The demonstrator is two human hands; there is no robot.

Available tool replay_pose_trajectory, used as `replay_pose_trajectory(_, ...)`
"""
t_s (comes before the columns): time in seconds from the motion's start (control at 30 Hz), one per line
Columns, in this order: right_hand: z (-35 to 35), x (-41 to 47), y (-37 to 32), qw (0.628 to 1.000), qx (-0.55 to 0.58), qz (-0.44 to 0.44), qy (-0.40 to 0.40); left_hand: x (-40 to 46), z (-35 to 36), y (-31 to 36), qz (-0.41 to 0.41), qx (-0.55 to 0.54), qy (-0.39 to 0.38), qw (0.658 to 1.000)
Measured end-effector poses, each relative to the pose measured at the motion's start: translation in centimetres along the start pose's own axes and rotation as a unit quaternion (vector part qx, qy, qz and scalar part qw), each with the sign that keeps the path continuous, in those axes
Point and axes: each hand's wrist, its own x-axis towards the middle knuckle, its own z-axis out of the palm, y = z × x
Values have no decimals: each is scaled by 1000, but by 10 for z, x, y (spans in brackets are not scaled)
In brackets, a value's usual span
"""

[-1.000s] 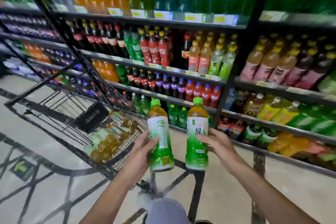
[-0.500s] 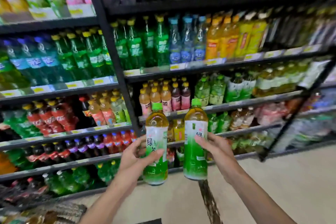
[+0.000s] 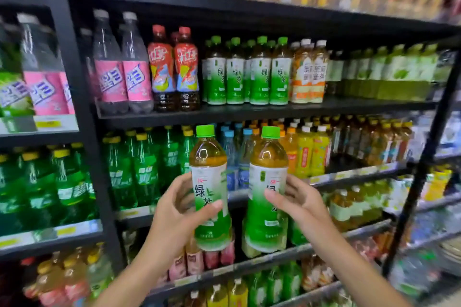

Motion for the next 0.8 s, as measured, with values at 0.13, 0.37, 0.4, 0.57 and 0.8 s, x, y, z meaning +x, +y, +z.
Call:
replay_pose_trajectory(0.13, -5, 53, -22, 998, -6, -60, -22, 51, 6, 23, 48, 14, 29, 998)
replay_pose_trajectory(0.37, -31, 136, -38, 992, 26, -105, -67, 117, 30, 63, 132, 64, 50, 988)
replay_pose_trajectory(0.4, -35, 147, -41, 990, 39, -115, -71, 124, 35, 68, 144, 69, 57, 986)
replay_pose_trajectory(0.57, -51, 198, -59, 977, 69, -191, -60, 159, 51, 95, 182, 108, 87, 973)
replay_pose_trajectory(0.8, -58, 260, -82, 945, 66, -320, -16, 188, 58, 112, 202, 155, 144, 956)
